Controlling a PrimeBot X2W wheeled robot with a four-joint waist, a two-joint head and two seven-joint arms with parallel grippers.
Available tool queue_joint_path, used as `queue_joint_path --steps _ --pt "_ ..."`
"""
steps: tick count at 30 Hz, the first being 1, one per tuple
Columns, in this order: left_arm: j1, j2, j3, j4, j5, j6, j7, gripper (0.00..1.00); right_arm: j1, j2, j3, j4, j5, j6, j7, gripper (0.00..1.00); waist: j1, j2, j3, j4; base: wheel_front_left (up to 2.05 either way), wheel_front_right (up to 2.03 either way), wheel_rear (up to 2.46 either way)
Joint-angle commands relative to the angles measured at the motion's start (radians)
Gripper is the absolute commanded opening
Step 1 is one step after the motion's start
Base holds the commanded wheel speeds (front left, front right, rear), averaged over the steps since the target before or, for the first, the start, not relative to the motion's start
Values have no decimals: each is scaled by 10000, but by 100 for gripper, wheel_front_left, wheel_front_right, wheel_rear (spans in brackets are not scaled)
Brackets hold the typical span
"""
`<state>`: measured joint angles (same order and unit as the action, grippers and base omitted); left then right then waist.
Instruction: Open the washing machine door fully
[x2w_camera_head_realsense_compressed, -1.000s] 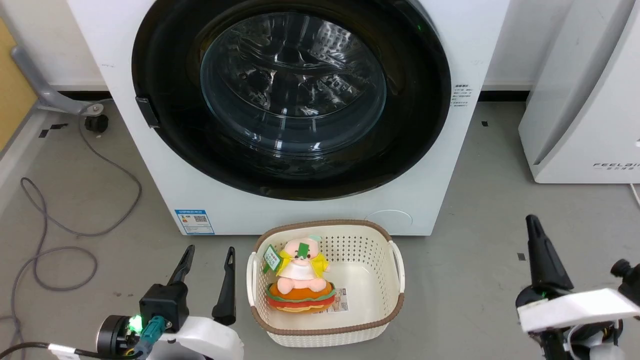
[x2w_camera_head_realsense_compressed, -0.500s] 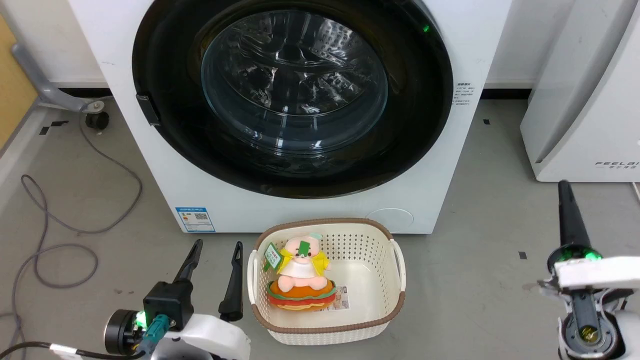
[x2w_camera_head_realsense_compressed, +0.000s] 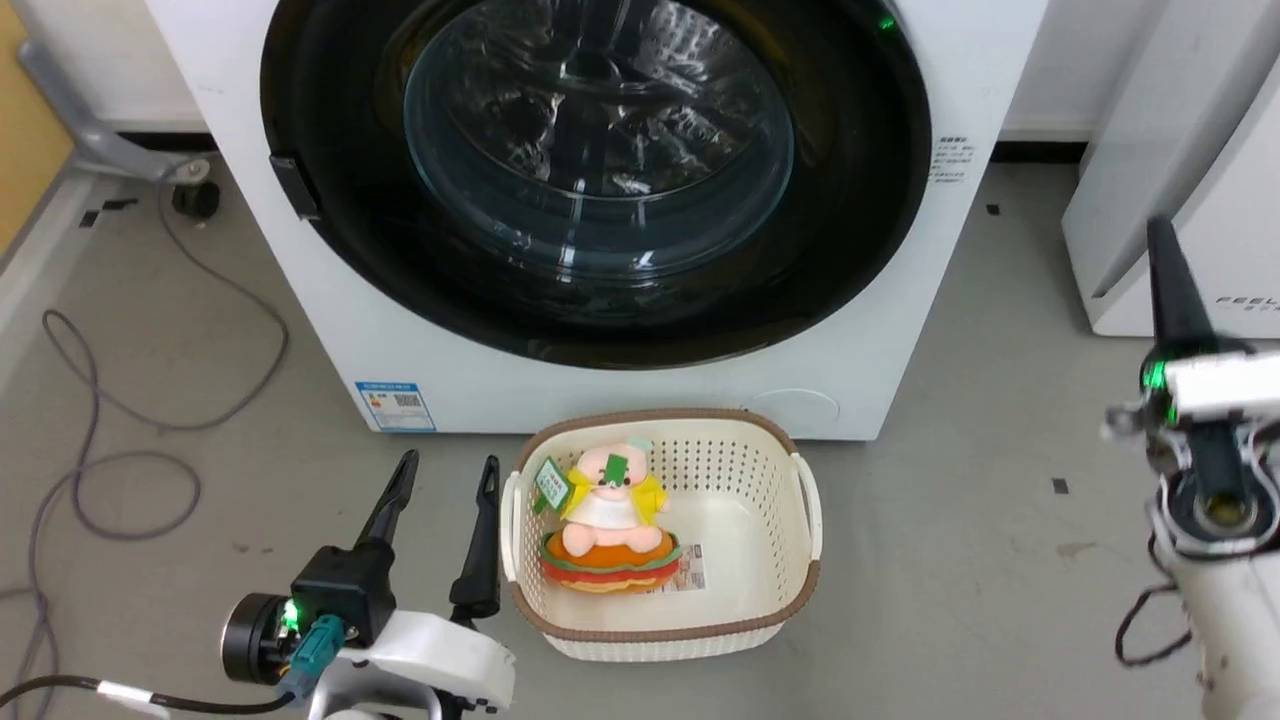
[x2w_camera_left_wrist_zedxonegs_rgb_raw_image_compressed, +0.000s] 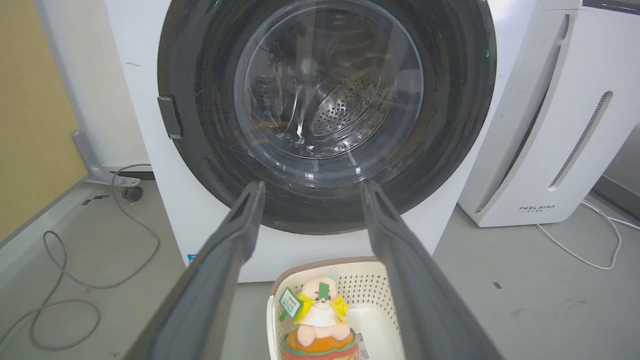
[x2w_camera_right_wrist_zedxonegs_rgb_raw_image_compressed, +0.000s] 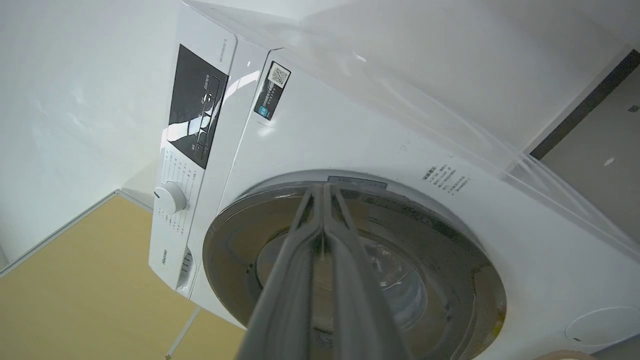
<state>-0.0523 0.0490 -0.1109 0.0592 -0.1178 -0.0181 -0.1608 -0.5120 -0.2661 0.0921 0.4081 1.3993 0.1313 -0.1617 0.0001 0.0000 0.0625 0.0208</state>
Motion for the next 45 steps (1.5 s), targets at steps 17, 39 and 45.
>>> queue_joint_path --steps 17,39,45 --pt "-742 11 -296 -404 -269 31 -419 100 -5053 -1444 3875 3430 3160 -3 959 0 -1 0 1032 344 0 0 0" --pt "-1792 12 -732 -781 -720 133 -878 100 -11211 -1309 9112 8154 5246 -5 4927 0 -1 0 2639 641 0 0 0" --pt "-2066 12 -836 -816 -844 151 -1003 100 -12163 -1184 10144 8788 5916 -6 5727 0 -1 0 2981 679 0 0 0"
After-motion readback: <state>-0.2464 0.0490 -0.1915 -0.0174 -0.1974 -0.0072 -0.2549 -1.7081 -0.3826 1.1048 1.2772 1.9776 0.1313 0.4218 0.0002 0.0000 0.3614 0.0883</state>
